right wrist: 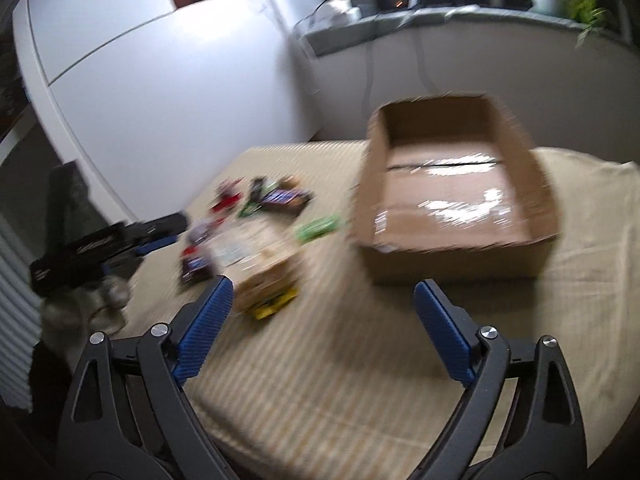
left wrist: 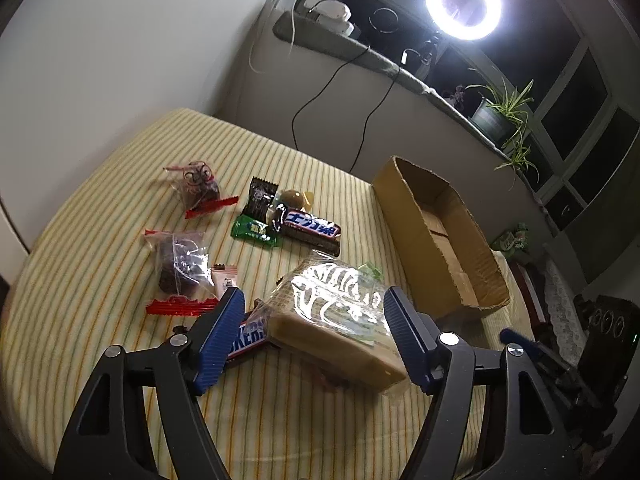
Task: Organize snacks
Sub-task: 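Move the left tool to the plastic-wrapped bread loaf and close on it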
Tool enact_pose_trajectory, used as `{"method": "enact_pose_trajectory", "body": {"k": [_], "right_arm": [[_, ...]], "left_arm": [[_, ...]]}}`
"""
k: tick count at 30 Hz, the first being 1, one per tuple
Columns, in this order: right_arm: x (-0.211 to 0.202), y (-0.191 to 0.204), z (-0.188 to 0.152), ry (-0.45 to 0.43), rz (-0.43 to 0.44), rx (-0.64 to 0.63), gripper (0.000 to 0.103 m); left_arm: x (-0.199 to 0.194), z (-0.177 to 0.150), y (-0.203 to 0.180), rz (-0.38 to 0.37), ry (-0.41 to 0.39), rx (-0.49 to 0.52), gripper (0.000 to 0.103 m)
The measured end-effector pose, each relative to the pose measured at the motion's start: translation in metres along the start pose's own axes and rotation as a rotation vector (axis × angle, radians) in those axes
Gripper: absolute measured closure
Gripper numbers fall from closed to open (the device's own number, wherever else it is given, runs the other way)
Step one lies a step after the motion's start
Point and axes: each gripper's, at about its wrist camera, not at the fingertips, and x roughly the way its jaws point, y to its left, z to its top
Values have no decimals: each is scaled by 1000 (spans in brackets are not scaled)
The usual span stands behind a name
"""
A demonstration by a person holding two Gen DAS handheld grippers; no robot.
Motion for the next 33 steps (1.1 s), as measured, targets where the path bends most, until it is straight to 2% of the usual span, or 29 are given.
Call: {"method": "enact_pose_trajectory", "body": {"k": [5,13,20,25,30,33], "right_arm": [[25,22,-5,63,69,-29,14],[57,37,-6,125,122,-44,19],[75,44,-2,164,119,-67,23],[95,52,-3,207,118,-88,33],[104,51,-3,211,97,-104,45],[107,48,-3,217,85,-110,49]], "left_arm": [[9,5,2,-22,34,9,35],[29,13,13,-54,109,5,37],[44,11,11,-70,172,20,38],[48,7,7,-62,201,56,40],[47,7,6,-58,208,78,44],[47,6,3,-55,207,93,45]]}}
